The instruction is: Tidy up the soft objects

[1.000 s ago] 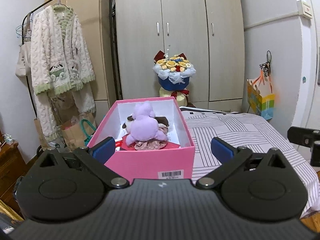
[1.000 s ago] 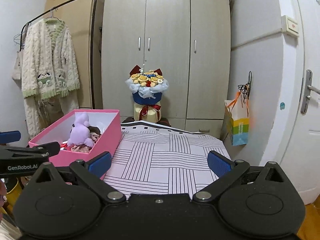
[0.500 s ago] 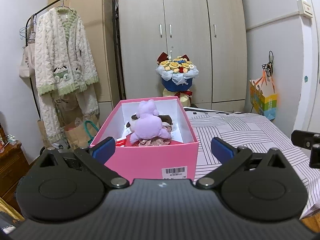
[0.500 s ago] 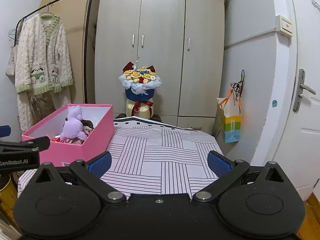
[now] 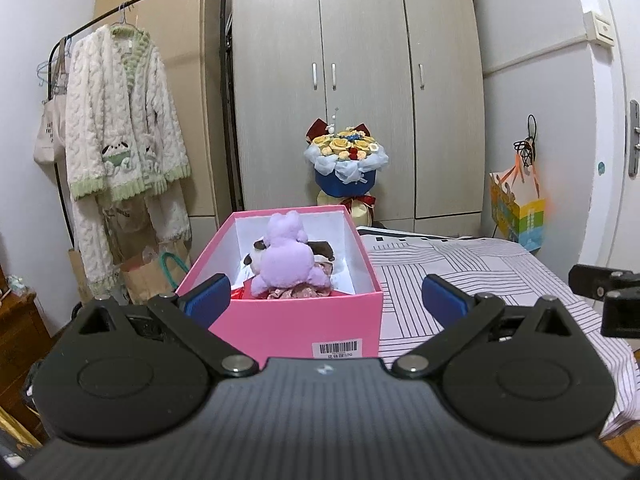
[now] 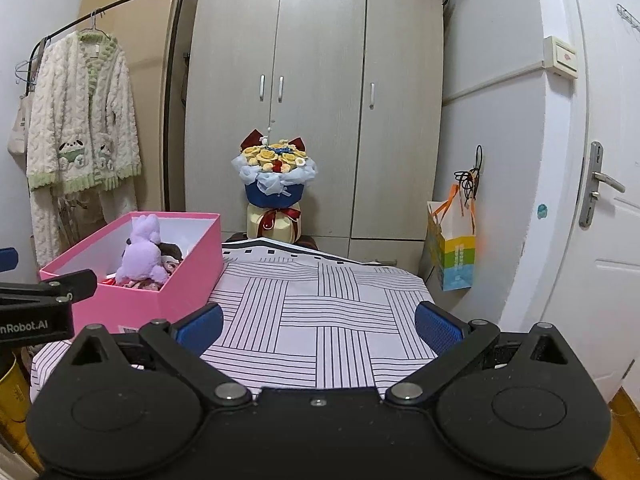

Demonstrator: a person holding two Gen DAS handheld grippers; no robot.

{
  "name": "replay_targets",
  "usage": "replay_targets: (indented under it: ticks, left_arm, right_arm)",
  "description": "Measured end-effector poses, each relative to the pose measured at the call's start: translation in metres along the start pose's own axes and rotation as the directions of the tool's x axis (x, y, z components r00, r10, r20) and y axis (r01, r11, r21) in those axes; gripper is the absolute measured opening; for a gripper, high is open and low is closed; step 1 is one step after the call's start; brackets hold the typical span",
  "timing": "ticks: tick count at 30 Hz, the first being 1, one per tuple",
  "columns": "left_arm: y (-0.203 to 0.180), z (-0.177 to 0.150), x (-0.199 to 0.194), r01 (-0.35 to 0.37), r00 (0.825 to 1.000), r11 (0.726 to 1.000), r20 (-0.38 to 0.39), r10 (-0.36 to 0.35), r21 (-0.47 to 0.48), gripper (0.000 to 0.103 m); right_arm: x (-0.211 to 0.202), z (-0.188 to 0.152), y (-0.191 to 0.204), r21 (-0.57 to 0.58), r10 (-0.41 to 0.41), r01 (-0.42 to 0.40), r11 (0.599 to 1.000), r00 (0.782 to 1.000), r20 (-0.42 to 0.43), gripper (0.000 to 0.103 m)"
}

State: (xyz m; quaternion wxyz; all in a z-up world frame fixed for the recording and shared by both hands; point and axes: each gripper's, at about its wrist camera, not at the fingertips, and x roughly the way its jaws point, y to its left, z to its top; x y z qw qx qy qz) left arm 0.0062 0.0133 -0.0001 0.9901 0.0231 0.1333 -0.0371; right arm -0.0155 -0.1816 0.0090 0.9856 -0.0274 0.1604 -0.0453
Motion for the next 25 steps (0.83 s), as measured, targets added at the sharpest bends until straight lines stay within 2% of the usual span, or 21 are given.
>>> replay_targets:
  ticks: [9, 25]
  left_arm:
    - [0.0030, -0.0017, -0.0019, -0.036, 0.999, 0.999, 0.021, 0.036, -0.005, 0.103]
    - [0.0014, -0.0049, -0.0026, -0.039, 0.999, 0.999, -0.002, 0.039, 0.008, 0.103]
  right_arm:
    - [0.0026, -0.0025, -0.0026, 0.009, -0.008, 0.008, 1.000, 1.000, -0.011, 0.103]
    - [0.0086, -0.0065, -0.0093, 0.021, -0.019, 0.019, 1.000, 0.999, -0.035, 0.103]
